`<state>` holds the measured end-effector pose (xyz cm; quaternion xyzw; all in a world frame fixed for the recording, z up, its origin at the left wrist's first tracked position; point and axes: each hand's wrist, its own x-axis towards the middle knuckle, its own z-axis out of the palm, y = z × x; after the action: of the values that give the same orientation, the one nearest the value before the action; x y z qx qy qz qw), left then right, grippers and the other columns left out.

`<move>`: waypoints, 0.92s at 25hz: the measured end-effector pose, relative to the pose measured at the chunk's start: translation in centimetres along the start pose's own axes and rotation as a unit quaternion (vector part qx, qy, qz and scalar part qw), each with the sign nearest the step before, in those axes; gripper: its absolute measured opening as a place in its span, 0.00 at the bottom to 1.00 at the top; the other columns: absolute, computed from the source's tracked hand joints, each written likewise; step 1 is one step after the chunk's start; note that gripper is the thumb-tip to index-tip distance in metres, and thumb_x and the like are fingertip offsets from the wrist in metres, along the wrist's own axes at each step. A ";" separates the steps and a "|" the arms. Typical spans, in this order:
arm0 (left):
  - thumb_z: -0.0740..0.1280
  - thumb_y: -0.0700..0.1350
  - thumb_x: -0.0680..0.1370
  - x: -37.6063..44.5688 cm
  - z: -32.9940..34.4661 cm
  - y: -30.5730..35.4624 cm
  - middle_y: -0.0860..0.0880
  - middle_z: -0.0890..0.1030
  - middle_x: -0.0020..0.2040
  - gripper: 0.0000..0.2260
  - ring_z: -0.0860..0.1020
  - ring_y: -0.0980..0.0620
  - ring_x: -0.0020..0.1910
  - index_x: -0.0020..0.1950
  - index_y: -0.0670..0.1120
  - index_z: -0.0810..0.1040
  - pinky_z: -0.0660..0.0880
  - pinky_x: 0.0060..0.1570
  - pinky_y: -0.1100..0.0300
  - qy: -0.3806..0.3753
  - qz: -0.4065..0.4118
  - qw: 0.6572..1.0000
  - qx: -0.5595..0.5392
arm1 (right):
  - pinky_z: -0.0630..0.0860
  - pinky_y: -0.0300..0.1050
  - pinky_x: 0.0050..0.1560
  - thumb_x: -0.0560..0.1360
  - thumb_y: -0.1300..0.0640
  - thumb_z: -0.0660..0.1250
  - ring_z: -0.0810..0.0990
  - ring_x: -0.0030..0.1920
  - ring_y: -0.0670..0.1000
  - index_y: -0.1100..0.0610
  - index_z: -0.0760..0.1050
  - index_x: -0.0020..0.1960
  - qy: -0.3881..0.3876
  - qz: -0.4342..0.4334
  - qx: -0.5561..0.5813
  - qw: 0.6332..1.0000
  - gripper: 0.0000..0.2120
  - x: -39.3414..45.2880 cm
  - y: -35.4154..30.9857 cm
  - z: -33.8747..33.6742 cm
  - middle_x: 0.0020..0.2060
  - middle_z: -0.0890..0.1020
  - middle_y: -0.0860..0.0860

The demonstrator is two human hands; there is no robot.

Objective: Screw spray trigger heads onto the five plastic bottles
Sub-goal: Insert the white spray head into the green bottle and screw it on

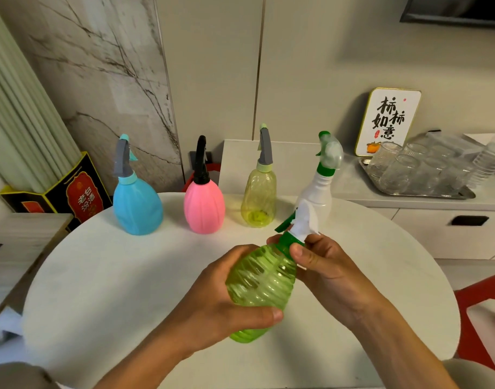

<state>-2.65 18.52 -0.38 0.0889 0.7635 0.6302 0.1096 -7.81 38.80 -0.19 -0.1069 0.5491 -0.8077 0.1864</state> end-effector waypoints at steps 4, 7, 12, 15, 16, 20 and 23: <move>0.81 0.56 0.60 0.0 1.6 -0.4 0.59 0.82 0.51 0.34 0.82 0.57 0.46 0.62 0.63 0.71 0.81 0.46 0.57 0.093 0.051 0.983 0.150 | 0.80 0.46 0.47 0.62 0.52 0.82 0.84 0.50 0.54 0.61 0.79 0.56 0.084 0.039 0.020 0.995 0.26 0.1 0.9 1.2 0.49 0.85 0.57; 0.80 0.58 0.60 0.4 2.2 -0.6 0.60 0.81 0.52 0.34 0.82 0.59 0.47 0.63 0.62 0.70 0.81 0.47 0.56 0.121 0.057 0.977 0.167 | 0.80 0.45 0.46 0.63 0.45 0.80 0.85 0.48 0.52 0.58 0.80 0.55 0.127 0.040 -0.006 0.991 0.26 0.1 1.1 1.5 0.46 0.85 0.54; 0.79 0.59 0.61 1.2 1.2 -0.6 0.64 0.80 0.54 0.35 0.80 0.62 0.51 0.65 0.63 0.69 0.80 0.49 0.60 0.150 0.072 0.972 0.165 | 0.79 0.51 0.52 0.75 0.46 0.69 0.82 0.53 0.54 0.55 0.81 0.60 0.074 0.035 0.062 0.995 0.18 -0.1 0.6 1.0 0.54 0.84 0.55; 0.78 0.60 0.61 1.1 1.5 -0.8 0.63 0.78 0.56 0.36 0.78 0.62 0.53 0.66 0.63 0.67 0.79 0.51 0.61 0.164 0.092 0.960 0.209 | 0.80 0.50 0.49 0.71 0.48 0.74 0.83 0.49 0.53 0.54 0.83 0.51 0.095 0.022 0.063 0.993 0.12 -0.1 0.9 1.3 0.49 0.85 0.54; 0.78 0.61 0.61 1.1 1.6 -0.9 0.63 0.77 0.56 0.37 0.77 0.62 0.53 0.67 0.63 0.66 0.78 0.51 0.62 0.168 0.100 0.954 0.229 | 0.80 0.50 0.48 0.69 0.48 0.75 0.84 0.48 0.53 0.53 0.83 0.49 0.099 0.023 0.062 0.993 0.12 -0.1 1.0 1.5 0.48 0.85 0.54; 0.76 0.61 0.63 1.2 1.5 -1.3 0.61 0.75 0.59 0.38 0.75 0.59 0.54 0.69 0.60 0.64 0.77 0.52 0.60 0.185 0.114 0.930 0.295 | 0.80 0.52 0.53 0.73 0.48 0.72 0.84 0.52 0.53 0.52 0.84 0.55 0.105 0.025 0.070 0.992 0.13 -0.1 0.9 1.4 0.55 0.86 0.54; 0.76 0.59 0.65 1.1 2.1 -1.8 0.53 0.75 0.63 0.40 0.74 0.52 0.57 0.73 0.53 0.64 0.77 0.53 0.54 0.210 0.126 0.878 0.411 | 0.82 0.49 0.49 0.70 0.49 0.73 0.85 0.52 0.55 0.54 0.86 0.53 0.149 0.016 0.028 0.988 0.15 -0.1 1.3 1.6 0.52 0.87 0.56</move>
<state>-3.13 20.44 -2.60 0.0868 0.9414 0.2715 -0.1803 -6.89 37.05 -0.83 0.0288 0.5493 -0.8268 0.1178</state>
